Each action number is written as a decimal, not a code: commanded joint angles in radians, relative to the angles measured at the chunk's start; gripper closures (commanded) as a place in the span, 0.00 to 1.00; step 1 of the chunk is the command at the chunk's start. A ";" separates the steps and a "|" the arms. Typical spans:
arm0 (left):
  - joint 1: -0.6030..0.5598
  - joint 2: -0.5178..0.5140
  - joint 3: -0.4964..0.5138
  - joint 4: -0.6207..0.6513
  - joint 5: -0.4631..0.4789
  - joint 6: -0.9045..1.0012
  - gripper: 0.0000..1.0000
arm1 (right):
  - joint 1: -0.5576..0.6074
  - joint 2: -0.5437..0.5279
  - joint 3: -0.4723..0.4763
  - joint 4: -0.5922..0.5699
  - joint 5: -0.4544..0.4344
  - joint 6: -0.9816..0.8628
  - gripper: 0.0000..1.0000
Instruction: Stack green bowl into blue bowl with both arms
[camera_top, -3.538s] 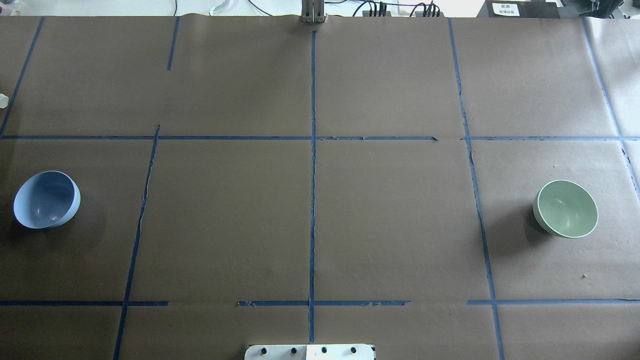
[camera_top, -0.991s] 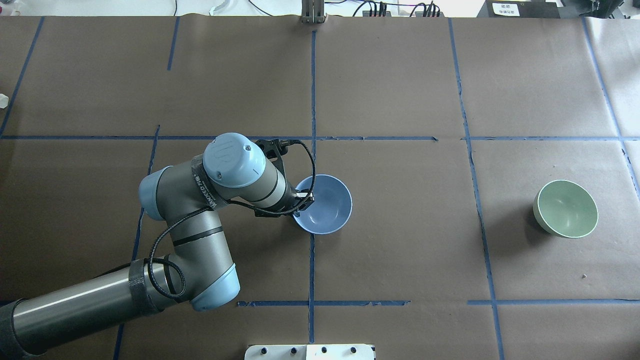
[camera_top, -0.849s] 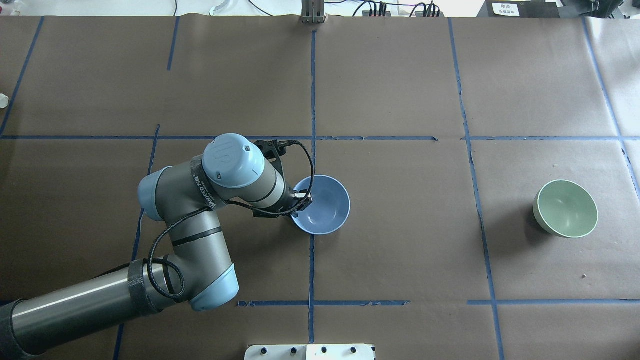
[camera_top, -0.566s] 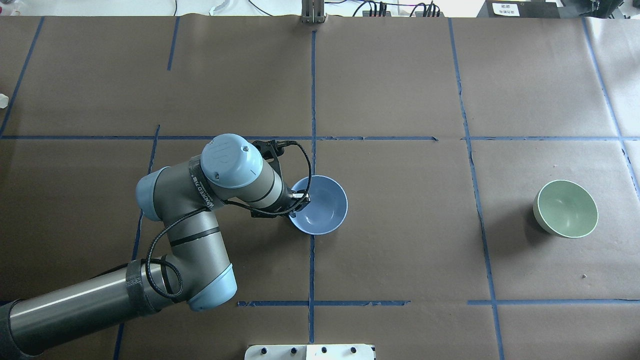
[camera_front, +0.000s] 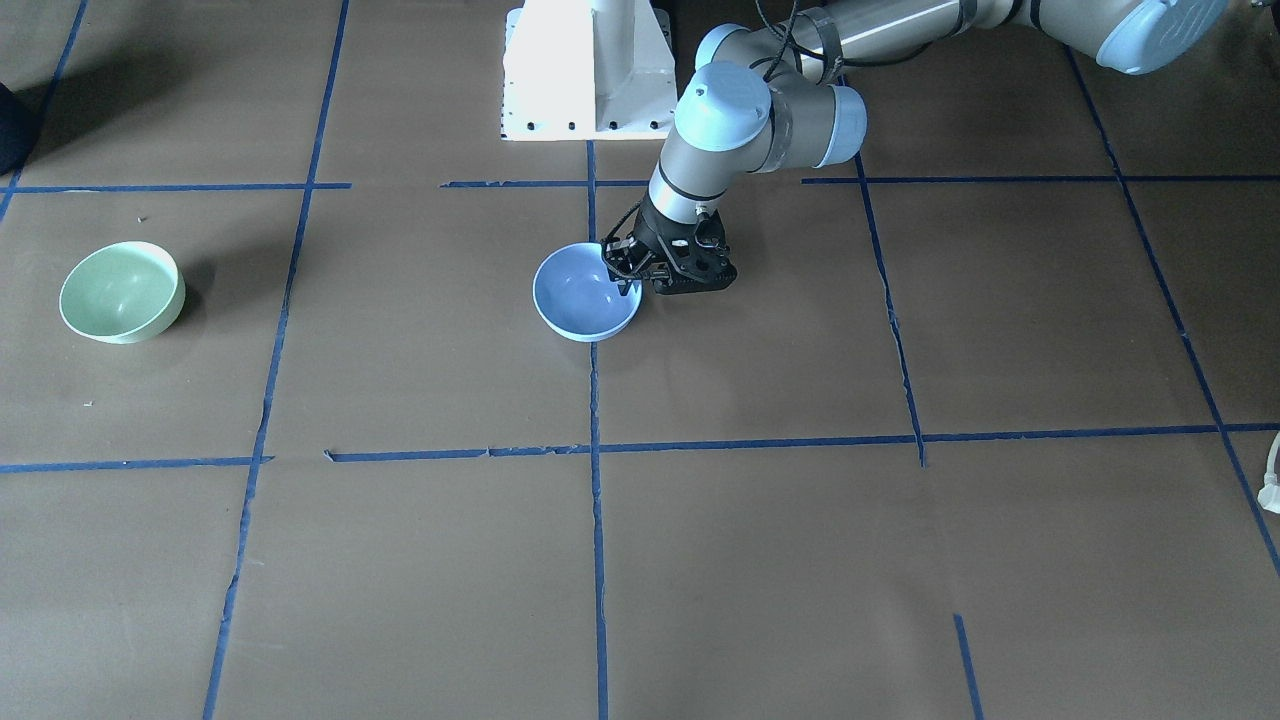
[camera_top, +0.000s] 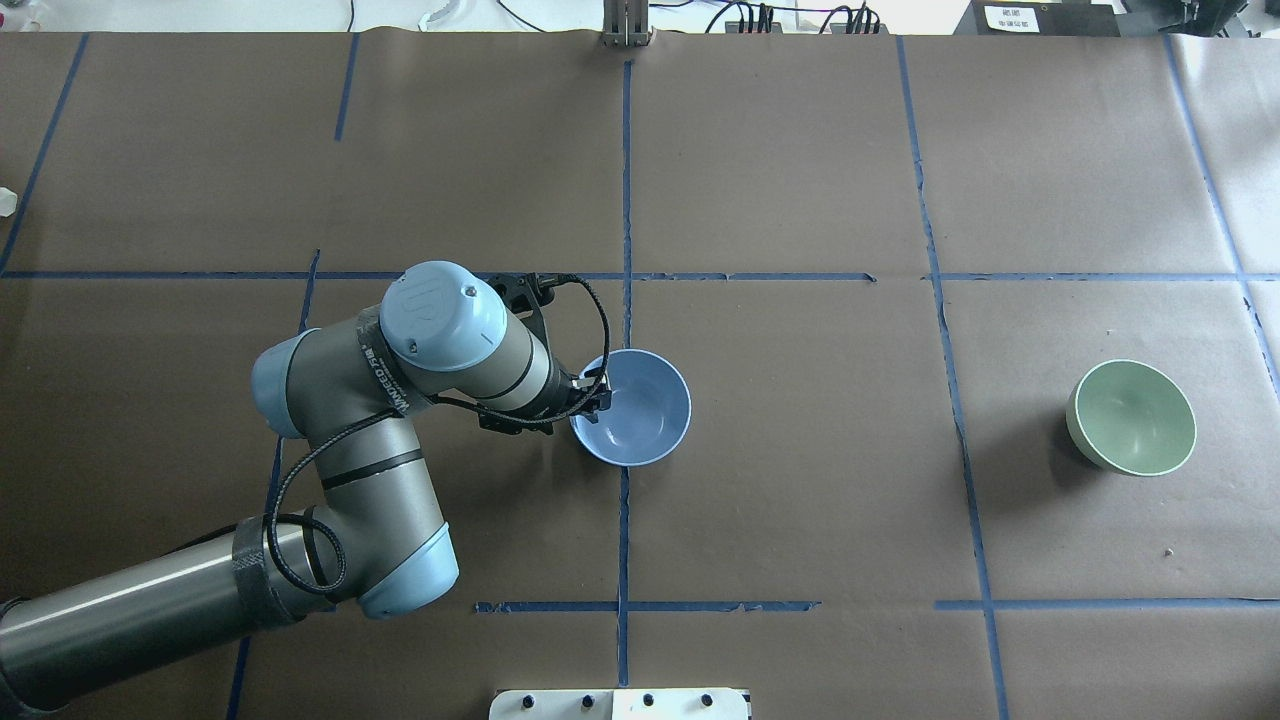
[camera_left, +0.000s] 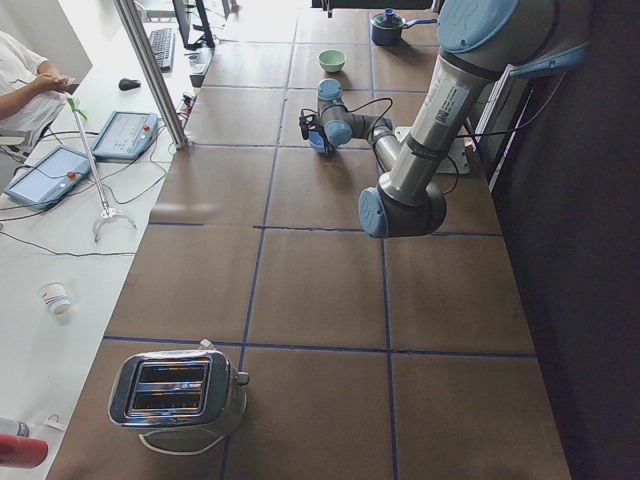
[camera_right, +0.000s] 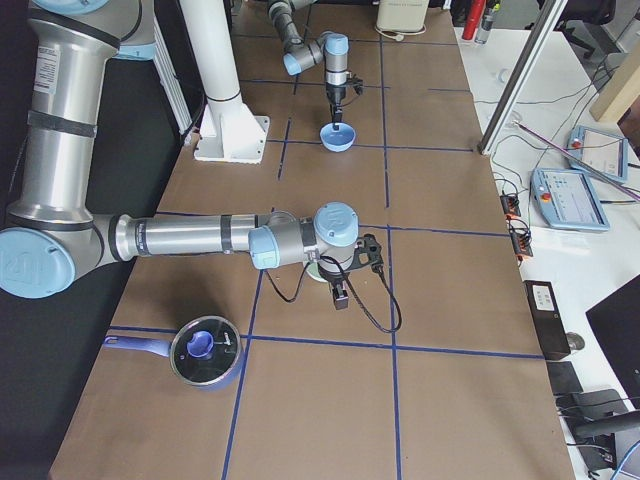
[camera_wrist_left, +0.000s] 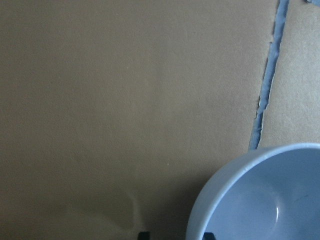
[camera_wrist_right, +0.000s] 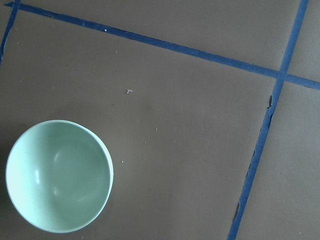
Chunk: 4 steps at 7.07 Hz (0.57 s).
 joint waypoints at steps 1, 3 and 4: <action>-0.015 0.030 -0.057 -0.001 -0.003 -0.001 0.17 | -0.114 -0.014 -0.005 0.161 -0.012 0.247 0.06; -0.016 0.033 -0.065 -0.001 -0.002 -0.001 0.16 | -0.230 -0.011 -0.107 0.393 -0.079 0.483 0.05; -0.016 0.033 -0.068 -0.001 -0.002 -0.001 0.15 | -0.278 0.000 -0.182 0.533 -0.110 0.592 0.05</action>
